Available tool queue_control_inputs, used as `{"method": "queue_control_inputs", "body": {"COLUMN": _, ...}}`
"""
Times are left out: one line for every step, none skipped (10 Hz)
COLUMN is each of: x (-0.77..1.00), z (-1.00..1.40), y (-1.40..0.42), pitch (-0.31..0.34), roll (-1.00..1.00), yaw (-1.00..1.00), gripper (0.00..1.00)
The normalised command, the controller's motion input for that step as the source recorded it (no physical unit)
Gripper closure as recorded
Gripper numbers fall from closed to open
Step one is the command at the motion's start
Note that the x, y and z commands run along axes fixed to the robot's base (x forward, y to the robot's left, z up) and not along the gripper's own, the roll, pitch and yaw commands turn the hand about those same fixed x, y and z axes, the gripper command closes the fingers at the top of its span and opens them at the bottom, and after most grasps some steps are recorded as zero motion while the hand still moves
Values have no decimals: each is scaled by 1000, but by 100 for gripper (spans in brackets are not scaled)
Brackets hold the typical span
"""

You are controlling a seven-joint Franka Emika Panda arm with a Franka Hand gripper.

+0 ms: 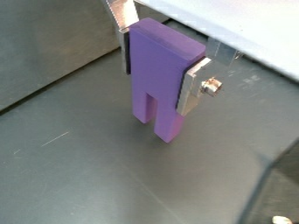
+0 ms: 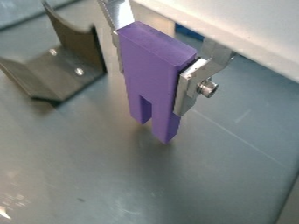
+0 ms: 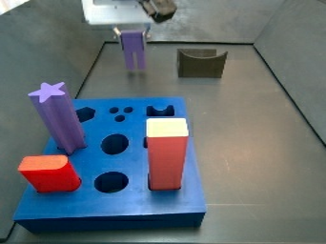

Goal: Pick up the double-square object. Move up. Rotate the double-square object. Move to above the board. Insert the double-square object.
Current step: Move to above the board.

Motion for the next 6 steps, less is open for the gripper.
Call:
{"method": "queue_control_inputs", "body": {"x": 155, "z": 1000, "y": 84, "pitch": -35, "roll": 189, "yaw": -10, "gripper": 100}}
{"method": "queue_control_inputs", "body": {"x": 151, "z": 1000, "y": 83, "pitch": 11, "roll": 184, "yaw": -10, "gripper": 100}}
{"method": "queue_control_inputs", "body": {"x": 148, "z": 1000, "y": 81, "pitch": 58, "roll": 173, "yaw": -2, "gripper": 100}}
{"method": "queue_control_inputs", "body": {"x": 146, "z": 1000, "y": 80, "pitch": 74, "roll": 169, "yaw": 1, "gripper": 100}}
{"method": "queue_control_inputs", "body": {"x": 141, "z": 1000, "y": 77, "pitch": 100, "roll": 158, "yaw": 6, "gripper": 100}}
{"method": "queue_control_inputs", "body": {"x": 139, "z": 1000, "y": 77, "pitch": 100, "roll": 153, "yaw": 11, "gripper": 100}}
